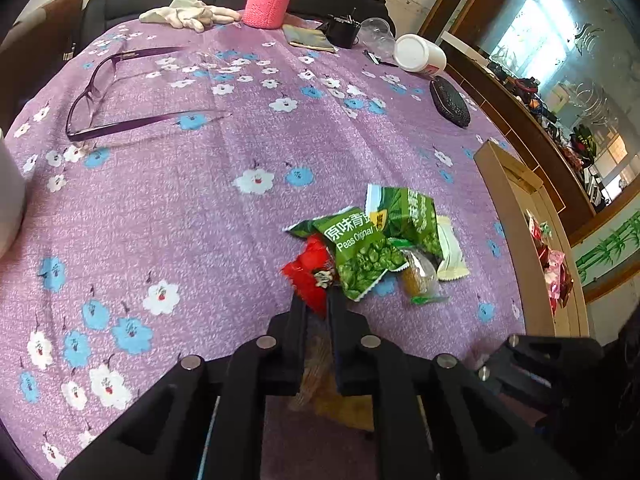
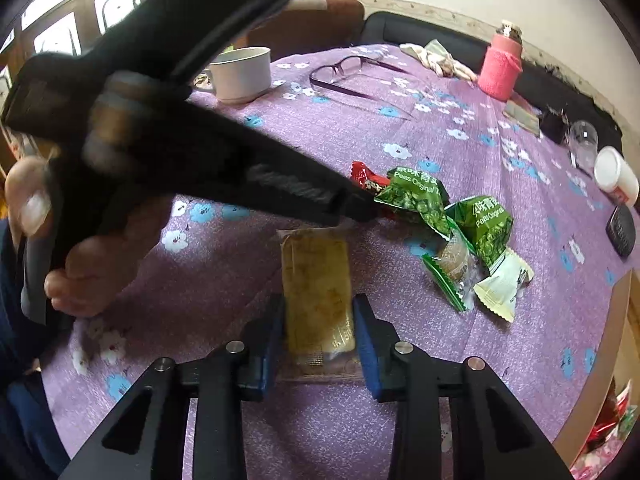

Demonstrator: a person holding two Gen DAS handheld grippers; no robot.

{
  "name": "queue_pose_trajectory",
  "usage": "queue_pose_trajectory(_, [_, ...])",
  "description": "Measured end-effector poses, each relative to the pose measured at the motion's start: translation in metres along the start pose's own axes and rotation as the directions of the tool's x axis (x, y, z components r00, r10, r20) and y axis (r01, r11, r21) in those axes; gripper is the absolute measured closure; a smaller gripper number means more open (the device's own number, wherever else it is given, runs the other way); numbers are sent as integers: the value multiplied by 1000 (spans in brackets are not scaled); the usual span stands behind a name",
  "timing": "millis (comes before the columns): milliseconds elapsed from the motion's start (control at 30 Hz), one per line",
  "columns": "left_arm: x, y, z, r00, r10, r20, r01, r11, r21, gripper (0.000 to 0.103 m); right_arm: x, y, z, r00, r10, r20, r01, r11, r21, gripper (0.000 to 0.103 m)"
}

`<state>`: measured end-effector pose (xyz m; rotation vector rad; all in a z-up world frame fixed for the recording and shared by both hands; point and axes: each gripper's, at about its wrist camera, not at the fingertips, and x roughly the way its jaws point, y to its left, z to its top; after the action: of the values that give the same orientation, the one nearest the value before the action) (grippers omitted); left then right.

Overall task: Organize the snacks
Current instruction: 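Grasp a small red candy with left while right grasps a yellow cake bar, then lift the red candy and yellow cake bar off the table in both grippers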

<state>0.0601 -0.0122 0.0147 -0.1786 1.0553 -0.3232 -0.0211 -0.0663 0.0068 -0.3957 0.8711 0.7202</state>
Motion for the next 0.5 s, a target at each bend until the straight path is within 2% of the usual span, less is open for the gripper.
queue_pose_trajectory(133, [2, -3, 2, 1000, -1, 15, 1, 1000, 3, 86, -4, -13, -4, 1000, -3, 20, 2, 1000, 25, 66])
queue_pose_trajectory(267, [4, -7, 4, 999, 22, 31, -23, 1000, 21, 86, -12, -32, -5, 999, -14, 47, 11, 997, 81, 66])
queue_pose_trajectory(400, [6, -6, 6, 998, 41, 40, -41, 999, 11, 92, -21, -46, -6, 997, -31, 70, 22, 991, 128, 66])
queue_pose_trajectory(500, [5, -1, 6, 999, 26, 38, -26, 1000, -11, 94, -25, -57, -6, 995, -35, 88, 19, 984, 176, 66])
